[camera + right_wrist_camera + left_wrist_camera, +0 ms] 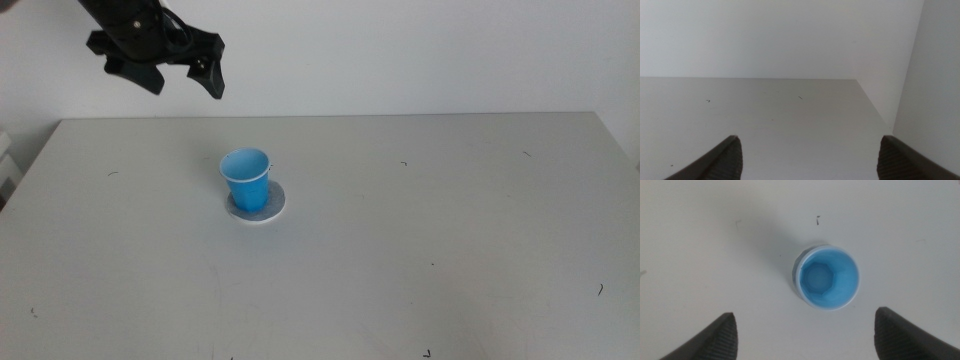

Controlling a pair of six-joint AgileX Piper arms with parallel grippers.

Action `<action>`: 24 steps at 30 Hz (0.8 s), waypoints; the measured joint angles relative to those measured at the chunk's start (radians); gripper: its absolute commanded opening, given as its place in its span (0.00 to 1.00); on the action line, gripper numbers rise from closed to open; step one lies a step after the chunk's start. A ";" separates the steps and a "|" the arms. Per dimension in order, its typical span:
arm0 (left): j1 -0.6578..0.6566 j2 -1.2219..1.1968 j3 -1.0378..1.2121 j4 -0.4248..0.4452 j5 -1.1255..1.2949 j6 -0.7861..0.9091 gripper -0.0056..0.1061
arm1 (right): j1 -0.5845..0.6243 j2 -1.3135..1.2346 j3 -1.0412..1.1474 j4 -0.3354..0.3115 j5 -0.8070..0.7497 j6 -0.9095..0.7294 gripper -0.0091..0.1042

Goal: Place an empty cup on a cup mat.

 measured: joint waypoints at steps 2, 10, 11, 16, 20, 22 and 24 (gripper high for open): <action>-0.002 -0.057 0.000 -0.007 0.001 0.065 0.98 | 0.000 0.000 0.000 0.000 0.000 0.000 0.91; -0.002 -0.316 0.034 0.013 0.006 0.200 0.98 | 0.000 0.000 0.000 0.000 0.000 0.000 0.91; -0.002 -0.349 0.056 0.021 0.006 0.201 0.98 | 0.000 0.000 0.000 0.000 0.000 0.000 0.91; 0.014 -0.577 0.259 0.057 0.003 0.201 0.98 | 0.000 0.000 0.000 0.000 0.000 0.000 0.91; 0.053 -0.766 0.485 0.060 -0.115 0.201 0.98 | 0.000 0.000 0.000 0.000 0.000 0.000 0.91; 0.079 -0.862 0.615 0.060 -0.211 0.201 0.98 | 0.000 0.000 0.000 0.000 0.000 0.000 0.91; 0.103 -0.946 0.732 0.059 -0.300 0.202 0.98 | 0.000 0.000 0.000 0.000 0.000 0.000 0.91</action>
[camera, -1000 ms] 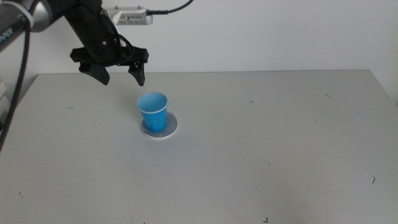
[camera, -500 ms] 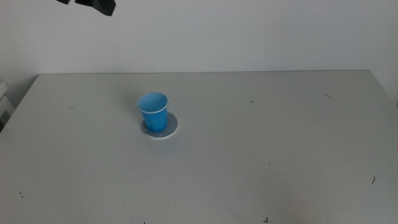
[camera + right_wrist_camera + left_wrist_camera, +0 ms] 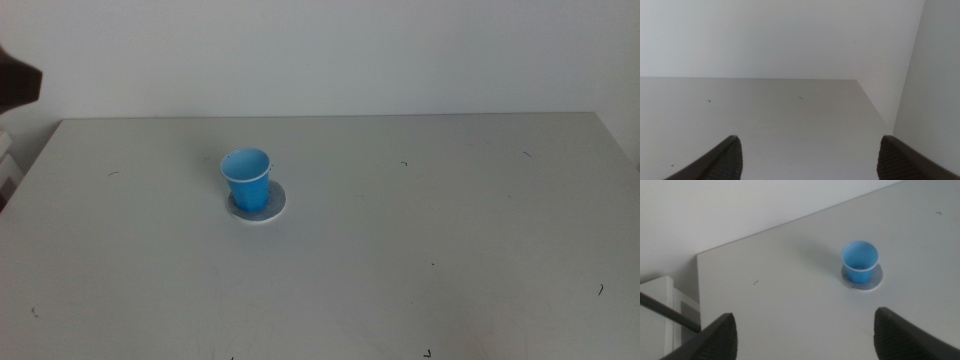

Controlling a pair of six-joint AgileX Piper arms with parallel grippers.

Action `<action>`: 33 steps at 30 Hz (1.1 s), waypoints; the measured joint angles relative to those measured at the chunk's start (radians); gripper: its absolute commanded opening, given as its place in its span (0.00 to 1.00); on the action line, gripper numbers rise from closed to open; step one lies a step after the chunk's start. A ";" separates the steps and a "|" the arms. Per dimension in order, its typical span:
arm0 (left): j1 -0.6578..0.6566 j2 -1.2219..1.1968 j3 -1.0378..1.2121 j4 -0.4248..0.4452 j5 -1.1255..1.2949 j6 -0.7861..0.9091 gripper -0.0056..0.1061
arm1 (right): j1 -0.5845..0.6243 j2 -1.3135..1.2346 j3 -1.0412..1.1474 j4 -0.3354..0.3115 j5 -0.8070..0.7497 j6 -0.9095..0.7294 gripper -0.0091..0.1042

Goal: Place an empty cup on a cup mat.

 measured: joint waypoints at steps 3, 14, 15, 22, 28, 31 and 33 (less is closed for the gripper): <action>0.034 -0.130 0.188 -0.006 -0.138 0.000 0.98 | 0.000 0.000 0.000 0.000 0.000 0.000 0.91; 0.043 -0.569 0.832 -0.085 -0.602 0.001 0.98 | 0.000 0.000 0.000 0.000 0.000 0.000 0.91; 0.043 -0.604 0.881 -0.091 -0.625 0.001 0.98 | 0.000 0.000 0.000 0.000 0.000 0.000 0.91; 0.043 -0.828 1.144 -0.108 -0.712 0.001 0.98 | 0.000 0.000 0.000 0.000 0.000 0.000 0.91; 0.043 -0.968 1.271 -0.130 -0.728 0.001 0.98 | 0.000 0.000 0.000 0.000 0.000 0.000 0.91; 0.043 -0.990 1.279 -0.153 -0.730 0.001 0.98 | 0.000 0.000 0.000 0.000 0.000 0.000 0.91; 0.043 -0.992 1.279 -0.159 -0.733 0.001 0.98 | 0.000 0.000 0.000 0.000 0.000 0.000 0.91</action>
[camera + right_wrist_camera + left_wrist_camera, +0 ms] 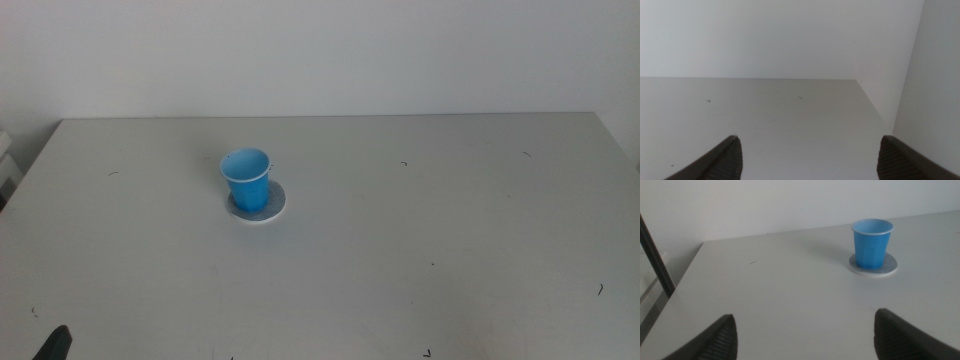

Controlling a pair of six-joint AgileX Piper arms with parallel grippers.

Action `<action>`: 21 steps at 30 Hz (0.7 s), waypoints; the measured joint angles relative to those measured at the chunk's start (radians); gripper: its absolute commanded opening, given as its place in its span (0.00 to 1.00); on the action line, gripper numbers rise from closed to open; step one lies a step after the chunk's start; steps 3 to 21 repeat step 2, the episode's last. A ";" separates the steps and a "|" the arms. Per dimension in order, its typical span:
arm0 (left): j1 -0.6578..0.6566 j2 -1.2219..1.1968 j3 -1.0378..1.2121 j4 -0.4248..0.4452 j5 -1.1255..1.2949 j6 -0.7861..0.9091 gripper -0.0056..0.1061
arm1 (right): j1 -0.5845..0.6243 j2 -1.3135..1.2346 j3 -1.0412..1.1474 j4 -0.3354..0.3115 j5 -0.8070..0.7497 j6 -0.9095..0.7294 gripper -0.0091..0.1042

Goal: Place an empty cup on a cup mat.

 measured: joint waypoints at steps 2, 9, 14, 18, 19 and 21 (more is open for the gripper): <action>0.000 0.000 0.001 0.000 0.001 0.000 0.98 | 0.000 0.000 0.000 0.000 0.000 0.000 0.91; 0.000 0.000 0.001 0.000 0.001 0.000 0.98 | 0.000 0.000 0.000 0.000 0.000 0.000 0.91; 0.000 0.000 0.001 0.000 0.001 0.000 0.98 | 0.000 0.000 0.000 0.000 0.000 0.000 0.91; 0.000 0.000 0.001 0.000 0.001 0.000 0.98 | 0.000 0.000 0.000 0.000 0.000 0.000 0.91; 0.000 0.000 0.001 0.000 0.001 0.000 0.98 | 0.000 0.000 0.000 0.000 0.000 0.000 0.91; 0.000 0.000 0.001 0.000 0.001 0.000 0.98 | 0.000 0.000 0.000 0.000 0.000 0.000 0.91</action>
